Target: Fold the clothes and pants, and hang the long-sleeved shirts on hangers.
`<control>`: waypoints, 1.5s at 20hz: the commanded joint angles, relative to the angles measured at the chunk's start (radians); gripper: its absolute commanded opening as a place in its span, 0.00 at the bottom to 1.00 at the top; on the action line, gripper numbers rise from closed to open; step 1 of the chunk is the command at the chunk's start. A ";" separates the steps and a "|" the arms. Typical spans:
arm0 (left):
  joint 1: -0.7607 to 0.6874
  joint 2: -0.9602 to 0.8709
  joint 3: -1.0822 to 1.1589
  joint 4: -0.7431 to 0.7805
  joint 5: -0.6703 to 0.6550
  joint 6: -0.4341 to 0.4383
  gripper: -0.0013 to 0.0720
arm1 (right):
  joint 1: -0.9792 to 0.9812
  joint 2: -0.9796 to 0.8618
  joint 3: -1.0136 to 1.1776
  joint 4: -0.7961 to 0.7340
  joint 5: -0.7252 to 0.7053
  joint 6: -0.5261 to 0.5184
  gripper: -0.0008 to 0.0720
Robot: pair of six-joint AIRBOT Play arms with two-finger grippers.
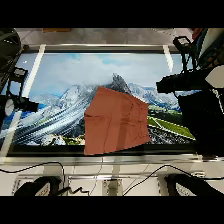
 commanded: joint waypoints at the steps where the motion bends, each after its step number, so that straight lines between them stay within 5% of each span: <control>1: 0.000 0.000 0.000 0.000 0.000 0.000 0.02 | 0.001 0.000 0.000 0.000 0.000 0.000 0.04; 18: 0.000 0.000 0.000 -0.004 0.000 0.000 0.02 | 0.001 0.001 0.000 0.000 0.003 0.000 0.04; 20: 0.000 0.001 0.000 -0.116 -0.023 -0.056 0.02 | 0.000 0.001 0.000 -0.039 -0.007 -0.002 0.04; 24: 0.000 -0.006 0.000 -0.270 -0.032 -0.113 0.02 | -0.049 0.000 -0.031 -0.235 0.168 -0.056 0.03; 28: 0.000 -0.007 -0.001 -0.271 -0.049 -0.112 0.05 | -0.263 0.005 -0.262 -0.048 0.266 -0.171 0.03; 29: 0.000 -0.009 -0.001 -0.271 -0.048 -0.113 0.30 | -0.316 0.006 -0.346 0.044 0.261 -0.194 0.03; 30: 0.000 -0.014 -0.001 -0.279 -0.046 -0.113 0.67 | -0.357 0.006 -0.425 0.105 0.243 -0.200 0.04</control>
